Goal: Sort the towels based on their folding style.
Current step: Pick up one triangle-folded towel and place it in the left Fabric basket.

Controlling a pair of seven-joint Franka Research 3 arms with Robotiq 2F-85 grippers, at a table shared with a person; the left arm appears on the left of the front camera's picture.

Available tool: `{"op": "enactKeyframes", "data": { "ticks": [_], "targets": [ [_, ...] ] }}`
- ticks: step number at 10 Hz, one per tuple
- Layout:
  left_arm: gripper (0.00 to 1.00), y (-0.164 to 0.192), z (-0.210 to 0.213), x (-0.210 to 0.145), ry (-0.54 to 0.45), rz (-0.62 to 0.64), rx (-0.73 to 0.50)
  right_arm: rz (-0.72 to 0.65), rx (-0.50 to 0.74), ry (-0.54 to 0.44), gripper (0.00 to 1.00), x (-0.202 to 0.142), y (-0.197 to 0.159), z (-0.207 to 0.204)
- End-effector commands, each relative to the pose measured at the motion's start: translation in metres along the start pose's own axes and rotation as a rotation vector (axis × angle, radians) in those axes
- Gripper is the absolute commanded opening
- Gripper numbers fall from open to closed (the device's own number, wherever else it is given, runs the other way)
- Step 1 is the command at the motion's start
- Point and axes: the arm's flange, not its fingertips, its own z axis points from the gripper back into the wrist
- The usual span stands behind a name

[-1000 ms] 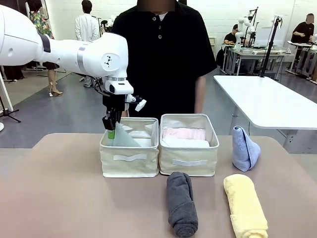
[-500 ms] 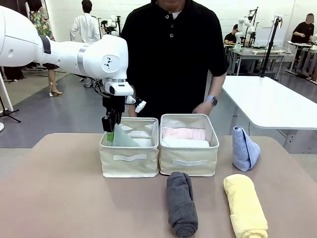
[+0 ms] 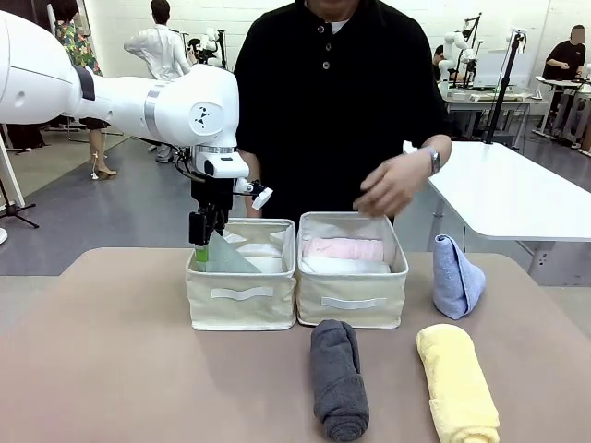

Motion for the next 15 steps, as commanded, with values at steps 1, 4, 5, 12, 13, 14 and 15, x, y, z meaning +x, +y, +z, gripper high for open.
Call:
{"op": "enactKeyframes", "data": {
  "ticks": [1, 4, 5, 12, 13, 14, 15],
  "targets": [
    [1.00, -0.003, 0.002, -0.001, -0.008, 0.010, 0.001, 0.010, 0.026, -0.021, 1.00, 0.001, 0.000, -0.001],
    [1.00, -0.008, 0.022, -0.015, -0.055, 0.005, 0.008, 0.010, 0.026, -0.021, 1.00, 0.001, 0.000, -0.001],
    [1.00, -0.023, 0.054, -0.040, -0.144, 0.007, 0.018, 0.010, 0.026, -0.021, 1.00, 0.001, 0.000, -0.001],
    [1.00, -0.219, 0.154, -0.317, -0.609, 0.274, 0.243, 0.010, 0.026, -0.021, 1.00, 0.001, 0.000, -0.001],
    [1.00, -0.218, 0.149, -0.325, -0.624, 0.304, 0.216, 0.010, 0.026, -0.021, 1.00, 0.001, 0.000, -0.001],
    [1.00, -0.213, 0.142, -0.331, -0.618, 0.358, 0.190, 0.010, 0.026, -0.021, 1.00, 0.001, 0.000, -0.001],
    [1.00, -0.243, 0.165, -0.348, -0.631, 0.309, 0.244, 0.010, 0.026, -0.021, 1.00, 0.001, 0.000, -0.001]
  ]
}}
